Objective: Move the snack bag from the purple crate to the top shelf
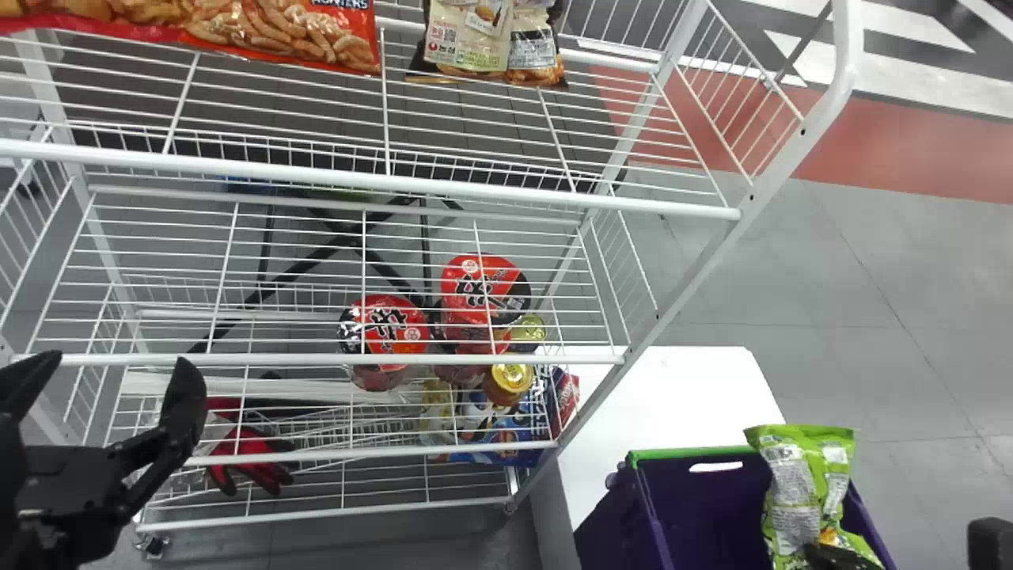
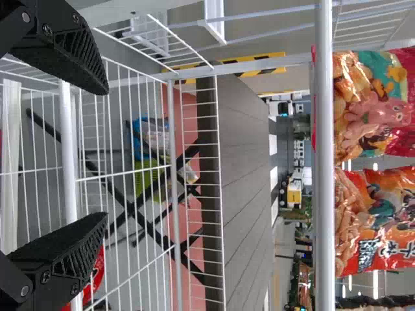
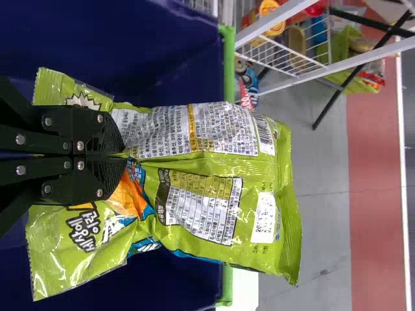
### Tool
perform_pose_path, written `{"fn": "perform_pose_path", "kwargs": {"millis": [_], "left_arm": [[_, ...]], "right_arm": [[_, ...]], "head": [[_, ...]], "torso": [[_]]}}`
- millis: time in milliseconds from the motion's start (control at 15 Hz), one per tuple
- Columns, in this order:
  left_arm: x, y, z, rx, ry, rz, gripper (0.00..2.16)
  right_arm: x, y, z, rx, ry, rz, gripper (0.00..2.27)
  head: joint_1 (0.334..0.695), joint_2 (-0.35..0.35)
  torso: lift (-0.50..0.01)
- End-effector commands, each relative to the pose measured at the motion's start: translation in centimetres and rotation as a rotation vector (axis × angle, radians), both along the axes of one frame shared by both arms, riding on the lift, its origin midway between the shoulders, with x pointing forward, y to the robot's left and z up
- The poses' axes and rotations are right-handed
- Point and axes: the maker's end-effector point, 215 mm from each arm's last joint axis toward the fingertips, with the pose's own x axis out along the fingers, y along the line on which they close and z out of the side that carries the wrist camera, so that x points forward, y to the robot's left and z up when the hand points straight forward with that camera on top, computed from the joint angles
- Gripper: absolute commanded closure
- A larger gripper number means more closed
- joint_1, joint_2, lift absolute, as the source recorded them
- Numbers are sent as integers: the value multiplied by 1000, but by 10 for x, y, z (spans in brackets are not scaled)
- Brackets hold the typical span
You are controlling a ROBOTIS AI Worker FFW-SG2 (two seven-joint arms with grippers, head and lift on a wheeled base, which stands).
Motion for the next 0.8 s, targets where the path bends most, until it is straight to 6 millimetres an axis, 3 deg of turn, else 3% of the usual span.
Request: {"fn": "perform_pose_path", "kwargs": {"millis": [0, 400, 733], "left_arm": [[0, 1, -2, 6, 5, 1, 161], [0, 6, -9, 20, 21, 7, 161], [2, 11, -6, 19, 15, 16, 161]], "right_arm": [[4, 5, 17, -6, -46, 0, 1980], [16, 15, 47, 25, -117, 10, 1980], [26, 26, 95, 45, -206, 6, 1980]], "head": [[695, -350], [695, -350], [695, -350]], "torso": [[-234], [-210], [-190]]}}
